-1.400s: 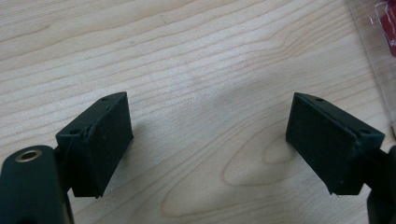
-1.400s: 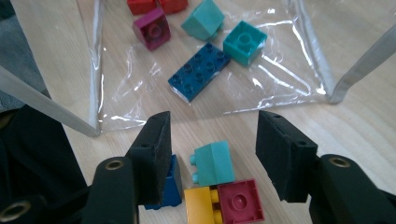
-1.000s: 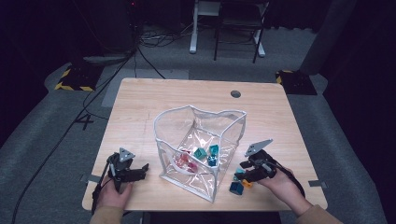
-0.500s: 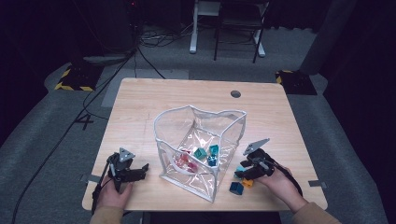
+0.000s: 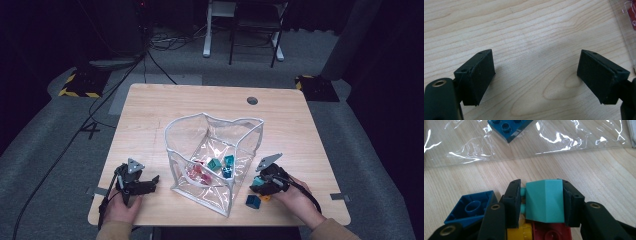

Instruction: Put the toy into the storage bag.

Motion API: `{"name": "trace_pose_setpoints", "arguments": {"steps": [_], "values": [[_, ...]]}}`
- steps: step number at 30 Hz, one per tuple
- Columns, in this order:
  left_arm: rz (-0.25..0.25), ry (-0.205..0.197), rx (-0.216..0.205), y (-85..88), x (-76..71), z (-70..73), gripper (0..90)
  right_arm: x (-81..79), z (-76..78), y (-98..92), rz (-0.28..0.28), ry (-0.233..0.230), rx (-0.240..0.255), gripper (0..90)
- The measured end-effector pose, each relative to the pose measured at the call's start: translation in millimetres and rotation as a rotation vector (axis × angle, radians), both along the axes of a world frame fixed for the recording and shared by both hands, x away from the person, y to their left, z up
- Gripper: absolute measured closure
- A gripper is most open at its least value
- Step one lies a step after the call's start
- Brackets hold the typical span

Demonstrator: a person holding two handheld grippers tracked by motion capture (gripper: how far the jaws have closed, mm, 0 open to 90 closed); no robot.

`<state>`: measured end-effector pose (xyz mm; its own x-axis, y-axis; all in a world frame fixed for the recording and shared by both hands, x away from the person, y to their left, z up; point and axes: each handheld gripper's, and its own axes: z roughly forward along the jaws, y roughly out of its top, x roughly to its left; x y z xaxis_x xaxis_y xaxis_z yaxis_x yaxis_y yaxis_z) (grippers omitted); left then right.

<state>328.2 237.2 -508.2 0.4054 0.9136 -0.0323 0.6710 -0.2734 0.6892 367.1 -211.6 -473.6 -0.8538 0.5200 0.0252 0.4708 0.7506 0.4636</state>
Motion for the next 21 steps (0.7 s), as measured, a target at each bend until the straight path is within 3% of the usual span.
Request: {"name": "trace_pose_setpoints", "arguments": {"steps": [8, 21], "values": [[0.000, 0.000, 0.000, 0.0, 0.0, 0.0, 14.9, -2.1, 7.5, -0.4, -0.006, -0.009, 0.004, 57.1], [0.000, 0.000, -0.001, 0.0, 0.0, 0.0, 14.9, -3.1, 58.6, -9.6, -0.003, -0.032, 0.090, 57.0]]}}
